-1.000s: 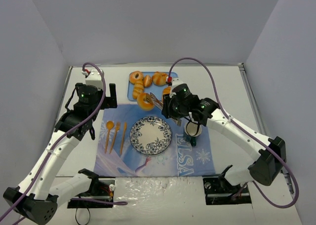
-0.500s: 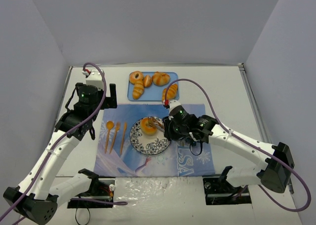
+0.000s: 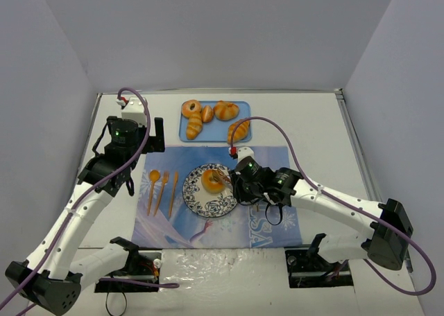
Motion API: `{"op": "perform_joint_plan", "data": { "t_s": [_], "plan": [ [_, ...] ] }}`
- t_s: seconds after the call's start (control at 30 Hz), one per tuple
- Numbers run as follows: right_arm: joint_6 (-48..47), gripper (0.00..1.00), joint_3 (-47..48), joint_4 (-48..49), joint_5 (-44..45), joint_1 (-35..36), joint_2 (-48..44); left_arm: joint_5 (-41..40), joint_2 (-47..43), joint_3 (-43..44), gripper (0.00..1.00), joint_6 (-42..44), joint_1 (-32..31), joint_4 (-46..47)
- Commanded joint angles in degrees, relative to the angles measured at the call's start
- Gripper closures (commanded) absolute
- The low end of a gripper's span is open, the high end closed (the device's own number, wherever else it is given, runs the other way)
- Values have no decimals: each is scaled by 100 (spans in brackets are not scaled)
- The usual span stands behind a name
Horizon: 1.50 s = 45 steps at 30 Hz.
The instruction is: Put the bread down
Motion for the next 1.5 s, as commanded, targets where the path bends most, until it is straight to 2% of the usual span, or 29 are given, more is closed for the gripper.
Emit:
{"op": "perform_joint_plan", "data": {
  "t_s": [0.0,0.17,0.5,1.47],
  "plan": [
    [115,84,30,302,257,84,-18,-65,0,250,3,57,-37,272],
    [107,70,45,296,257,100,-92,-65,1,250,3,57,-37,272],
    [103,59,98,279,248,100,-146,-86,10,250,3,65,-34,264],
    [-69,57,863,-213,726,85,-367,-91,-7,250,3,66,-46,261]
  ]
}}
